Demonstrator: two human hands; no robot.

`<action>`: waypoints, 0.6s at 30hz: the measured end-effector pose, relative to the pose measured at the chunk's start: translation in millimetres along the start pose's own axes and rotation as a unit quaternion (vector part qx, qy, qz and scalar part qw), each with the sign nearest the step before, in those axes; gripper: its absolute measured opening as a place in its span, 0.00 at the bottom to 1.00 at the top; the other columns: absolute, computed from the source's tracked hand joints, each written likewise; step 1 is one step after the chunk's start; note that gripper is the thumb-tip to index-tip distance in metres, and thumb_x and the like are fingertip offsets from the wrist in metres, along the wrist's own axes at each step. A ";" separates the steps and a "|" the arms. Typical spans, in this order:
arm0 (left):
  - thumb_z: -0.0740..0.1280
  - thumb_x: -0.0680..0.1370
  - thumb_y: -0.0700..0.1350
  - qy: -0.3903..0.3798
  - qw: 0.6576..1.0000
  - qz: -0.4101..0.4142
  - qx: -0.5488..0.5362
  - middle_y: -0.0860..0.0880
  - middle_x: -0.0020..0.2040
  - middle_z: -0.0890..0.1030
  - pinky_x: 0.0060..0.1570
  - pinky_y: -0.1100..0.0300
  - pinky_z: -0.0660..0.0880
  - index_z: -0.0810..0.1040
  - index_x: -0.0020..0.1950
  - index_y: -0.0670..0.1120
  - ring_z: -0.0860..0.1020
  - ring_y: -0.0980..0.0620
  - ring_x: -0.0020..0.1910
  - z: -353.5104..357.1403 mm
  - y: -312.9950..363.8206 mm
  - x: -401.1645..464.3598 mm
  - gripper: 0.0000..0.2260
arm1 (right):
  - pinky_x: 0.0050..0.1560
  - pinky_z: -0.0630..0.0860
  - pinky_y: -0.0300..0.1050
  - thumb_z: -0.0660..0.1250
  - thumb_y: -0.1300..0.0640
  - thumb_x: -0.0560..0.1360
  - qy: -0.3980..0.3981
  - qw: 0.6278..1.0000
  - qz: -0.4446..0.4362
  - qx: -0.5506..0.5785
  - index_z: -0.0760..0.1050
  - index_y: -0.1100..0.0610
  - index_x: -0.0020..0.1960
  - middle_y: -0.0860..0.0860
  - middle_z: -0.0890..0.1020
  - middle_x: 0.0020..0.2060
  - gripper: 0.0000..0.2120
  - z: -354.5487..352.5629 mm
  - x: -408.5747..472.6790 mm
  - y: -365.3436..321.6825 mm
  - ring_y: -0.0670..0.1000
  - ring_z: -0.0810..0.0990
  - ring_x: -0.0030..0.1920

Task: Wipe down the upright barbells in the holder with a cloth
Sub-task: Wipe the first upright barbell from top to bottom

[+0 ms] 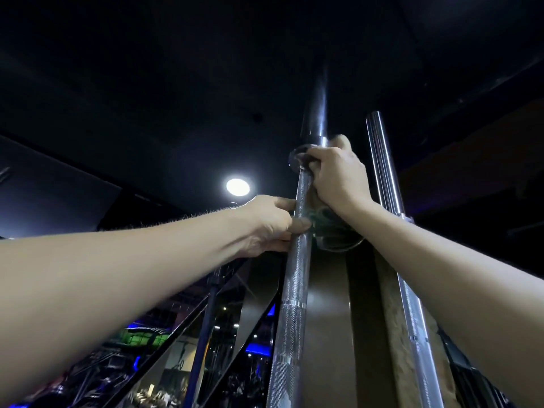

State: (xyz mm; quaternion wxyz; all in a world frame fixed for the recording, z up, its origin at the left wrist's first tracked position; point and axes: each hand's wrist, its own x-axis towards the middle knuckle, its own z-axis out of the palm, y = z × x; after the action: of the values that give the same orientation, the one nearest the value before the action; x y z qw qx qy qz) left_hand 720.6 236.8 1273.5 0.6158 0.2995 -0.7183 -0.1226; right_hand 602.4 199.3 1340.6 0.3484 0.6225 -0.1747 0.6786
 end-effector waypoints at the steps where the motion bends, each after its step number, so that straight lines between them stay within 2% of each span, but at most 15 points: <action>1: 0.65 0.77 0.34 -0.001 1.000 -0.001 0.002 0.45 0.44 0.81 0.38 0.60 0.80 0.75 0.64 0.41 0.80 0.50 0.39 1.4 0.4 -0.5 0.16 | 0.47 0.70 0.46 0.61 0.59 0.78 0.008 0.996 0.060 0.071 0.78 0.52 0.59 0.55 0.74 0.55 0.12 -1.3 0.0 3.4 0.59 0.75 0.49; 3: 0.65 0.77 0.34 -0.002 1.000 -0.003 0.008 0.46 0.43 0.80 0.36 0.61 0.80 0.76 0.64 0.41 0.80 0.50 0.38 3.9 1.0 -1.6 0.15 | 0.48 0.71 0.45 0.63 0.59 0.78 0.016 0.974 0.151 0.171 0.78 0.53 0.57 0.55 0.77 0.53 0.10 -4.2 -0.2 6.8 0.57 0.77 0.52; 4: 0.65 0.77 0.34 0.001 1.000 -0.006 0.010 0.46 0.43 0.80 0.36 0.60 0.80 0.76 0.63 0.41 0.80 0.50 0.38 4.3 1.2 -1.4 0.15 | 0.47 0.71 0.45 0.64 0.60 0.77 0.017 0.973 0.157 0.168 0.79 0.53 0.55 0.54 0.77 0.52 0.09 -5.6 -1.0 4.7 0.57 0.77 0.52; 5: 0.65 0.77 0.33 0.007 1.000 -0.008 0.009 0.45 0.43 0.80 0.36 0.60 0.80 0.76 0.63 0.41 0.80 0.50 0.37 4.1 1.1 -1.2 0.15 | 0.46 0.69 0.45 0.64 0.59 0.77 0.019 0.982 0.134 0.135 0.79 0.53 0.54 0.54 0.76 0.52 0.08 -6.0 -1.7 0.4 0.59 0.77 0.52; 7: 0.66 0.76 0.32 0.020 1.000 -0.006 0.004 0.44 0.42 0.81 0.37 0.59 0.80 0.77 0.61 0.41 0.80 0.50 0.36 3.2 1.4 -1.5 0.14 | 0.43 0.65 0.46 0.64 0.58 0.78 0.010 1.000 0.015 -0.020 0.79 0.51 0.55 0.54 0.71 0.55 0.09 -7.4 -2.5 -16.5 0.61 0.73 0.52; 9: 0.67 0.76 0.32 0.028 1.000 -0.005 0.008 0.43 0.45 0.80 0.37 0.59 0.80 0.79 0.56 0.41 0.79 0.48 0.39 4.6 2.4 -2.9 0.10 | 0.41 0.63 0.48 0.62 0.57 0.79 -0.017 0.979 -0.090 -0.181 0.78 0.51 0.58 0.53 0.69 0.58 0.10 -7.6 0.4 -33.0 0.61 0.71 0.55; 11: 0.67 0.76 0.33 0.035 0.999 -0.004 0.014 0.43 0.46 0.80 0.38 0.59 0.80 0.79 0.54 0.43 0.79 0.47 0.40 6.1 3.2 -4.1 0.10 | 0.41 0.63 0.47 0.62 0.59 0.78 -0.033 0.966 -0.103 -0.234 0.78 0.52 0.59 0.53 0.69 0.59 0.12 -8.4 7.1 -39.7 0.61 0.70 0.56; 14: 0.67 0.75 0.32 0.036 0.999 0.007 0.010 0.44 0.42 0.80 0.37 0.59 0.80 0.79 0.59 0.41 0.79 0.49 0.37 5.9 3.0 -3.4 0.13 | 0.41 0.64 0.48 0.61 0.56 0.79 -0.035 0.984 -0.056 -0.168 0.79 0.48 0.57 0.52 0.68 0.59 0.11 -7.8 5.3 -28.4 0.60 0.69 0.54; 16: 0.67 0.75 0.32 0.029 0.999 0.006 0.010 0.44 0.43 0.80 0.37 0.59 0.80 0.78 0.59 0.41 0.79 0.49 0.37 6.6 3.4 -2.3 0.13 | 0.43 0.65 0.48 0.63 0.55 0.79 -0.016 0.999 0.014 -0.046 0.80 0.45 0.54 0.51 0.69 0.57 0.10 -6.9 2.9 -16.5 0.60 0.69 0.53; 18: 0.67 0.76 0.33 0.023 1.000 0.002 0.012 0.43 0.46 0.81 0.36 0.60 0.80 0.78 0.59 0.41 0.80 0.49 0.38 6.5 4.2 -2.5 0.13 | 0.45 0.68 0.46 0.65 0.56 0.77 0.004 0.991 0.098 0.093 0.80 0.46 0.52 0.51 0.72 0.56 0.08 -5.9 2.6 -5.5 0.58 0.73 0.52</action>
State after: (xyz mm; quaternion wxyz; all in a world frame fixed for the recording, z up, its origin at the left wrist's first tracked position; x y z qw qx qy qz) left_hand 713.3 240.4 1272.4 0.6288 0.3076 -0.7062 -0.1059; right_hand 602.0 207.8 1341.1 0.2214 0.6290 -0.1696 0.7257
